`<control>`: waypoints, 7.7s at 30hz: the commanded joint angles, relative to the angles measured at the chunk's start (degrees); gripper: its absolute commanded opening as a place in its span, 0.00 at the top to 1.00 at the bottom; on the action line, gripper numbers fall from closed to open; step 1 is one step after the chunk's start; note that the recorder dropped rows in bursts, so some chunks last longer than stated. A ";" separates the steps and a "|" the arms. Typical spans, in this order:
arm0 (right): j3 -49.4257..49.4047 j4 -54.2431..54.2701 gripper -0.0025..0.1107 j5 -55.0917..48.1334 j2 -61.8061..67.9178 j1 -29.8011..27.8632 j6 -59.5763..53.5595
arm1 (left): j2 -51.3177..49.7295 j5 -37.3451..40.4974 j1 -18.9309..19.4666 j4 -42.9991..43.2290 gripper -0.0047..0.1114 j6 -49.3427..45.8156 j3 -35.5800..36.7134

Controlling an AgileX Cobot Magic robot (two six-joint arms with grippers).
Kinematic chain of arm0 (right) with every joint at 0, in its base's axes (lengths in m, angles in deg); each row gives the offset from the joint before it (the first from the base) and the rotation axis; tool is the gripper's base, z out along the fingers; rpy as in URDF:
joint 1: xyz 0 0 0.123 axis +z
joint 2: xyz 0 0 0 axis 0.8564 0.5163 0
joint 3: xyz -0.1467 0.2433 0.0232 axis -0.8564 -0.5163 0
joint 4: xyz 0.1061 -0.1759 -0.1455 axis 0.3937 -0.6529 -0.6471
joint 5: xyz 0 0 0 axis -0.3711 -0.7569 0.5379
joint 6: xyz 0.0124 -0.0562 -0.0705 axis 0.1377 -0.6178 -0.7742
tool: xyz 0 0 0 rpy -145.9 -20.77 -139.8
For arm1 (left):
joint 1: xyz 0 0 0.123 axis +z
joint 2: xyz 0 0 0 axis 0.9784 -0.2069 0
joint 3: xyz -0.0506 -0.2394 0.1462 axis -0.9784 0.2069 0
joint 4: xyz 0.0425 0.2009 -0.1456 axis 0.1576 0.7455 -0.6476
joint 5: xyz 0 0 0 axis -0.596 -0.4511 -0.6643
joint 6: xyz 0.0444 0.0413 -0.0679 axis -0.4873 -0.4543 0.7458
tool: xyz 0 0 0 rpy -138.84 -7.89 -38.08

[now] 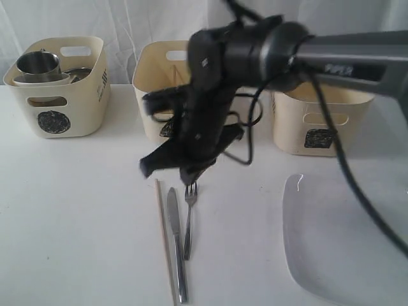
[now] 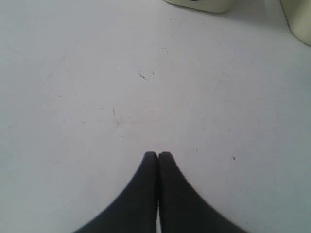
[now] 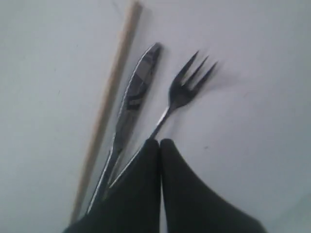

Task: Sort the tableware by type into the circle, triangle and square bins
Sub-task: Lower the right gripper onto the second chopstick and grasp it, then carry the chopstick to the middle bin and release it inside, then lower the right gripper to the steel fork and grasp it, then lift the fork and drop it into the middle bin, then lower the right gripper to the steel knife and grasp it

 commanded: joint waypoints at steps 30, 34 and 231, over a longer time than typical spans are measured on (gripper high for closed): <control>-2.75 -5.68 0.72 3.72 10.28 12.45 16.41 | 0.23 2.64 0.09 0.03 0.96 0.01 0.46; -2.75 -5.59 0.98 5.40 10.28 12.45 16.41 | 0.23 2.64 0.09 0.03 0.96 0.01 0.46; -11.69 -2.03 0.98 1.55 -3.92 5.87 -7.16 | 0.23 2.62 -1.19 0.03 0.96 0.01 0.46</control>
